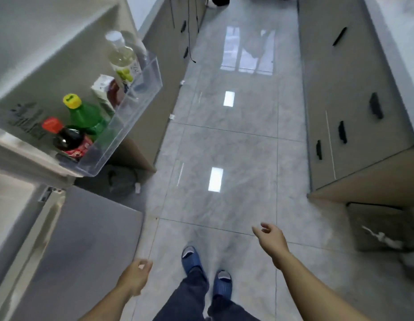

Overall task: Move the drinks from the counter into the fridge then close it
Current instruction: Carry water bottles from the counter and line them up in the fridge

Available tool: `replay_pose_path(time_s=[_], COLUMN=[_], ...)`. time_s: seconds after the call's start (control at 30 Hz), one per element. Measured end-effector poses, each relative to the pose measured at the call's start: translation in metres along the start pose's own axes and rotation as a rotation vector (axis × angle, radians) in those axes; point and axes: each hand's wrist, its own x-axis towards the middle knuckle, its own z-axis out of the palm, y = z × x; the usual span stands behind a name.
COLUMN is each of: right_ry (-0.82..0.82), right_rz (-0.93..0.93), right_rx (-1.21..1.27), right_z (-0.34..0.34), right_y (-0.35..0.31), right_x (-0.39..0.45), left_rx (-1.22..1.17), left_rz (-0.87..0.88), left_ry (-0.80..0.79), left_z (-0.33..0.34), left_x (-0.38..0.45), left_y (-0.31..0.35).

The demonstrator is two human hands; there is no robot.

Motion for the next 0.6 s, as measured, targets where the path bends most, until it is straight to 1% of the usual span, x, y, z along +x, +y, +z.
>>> replay_pose_path(time_s=[0.07, 0.13, 0.23, 0.33, 0.47, 0.6], right_ry=[0.018, 0.055, 0.114, 0.140, 0.145, 0.136], right_rz=[0.089, 0.165, 0.252, 0.319, 0.383, 0.451], right_rx=[0.018, 0.026, 0.027, 0.052, 0.098, 0.115], right_z=[-0.011, -0.021, -0.030, -0.036, -0.042, -0.051], right_y=[0.017, 0.032, 0.051, 0.060, 0.064, 0.057], right_x=[-0.003, -0.007, -0.015, -0.020, -0.012, 0.012], left_rx=[0.002, -0.063, -0.150, -0.185, -0.178, -0.186], left_rz=[-0.065, -0.079, -0.062, -0.089, -0.086, -0.015], left_ry=[-0.043, -0.031, -0.017, -0.017, -0.025, -0.068], left_z=[-0.005, -0.012, -0.024, -0.033, -0.031, -0.017], left_x=[0.009, 0.021, 0.044, 0.067, 0.084, 0.095], left_y=[-0.008, -0.004, 0.016, 0.043, 0.093, 0.170])
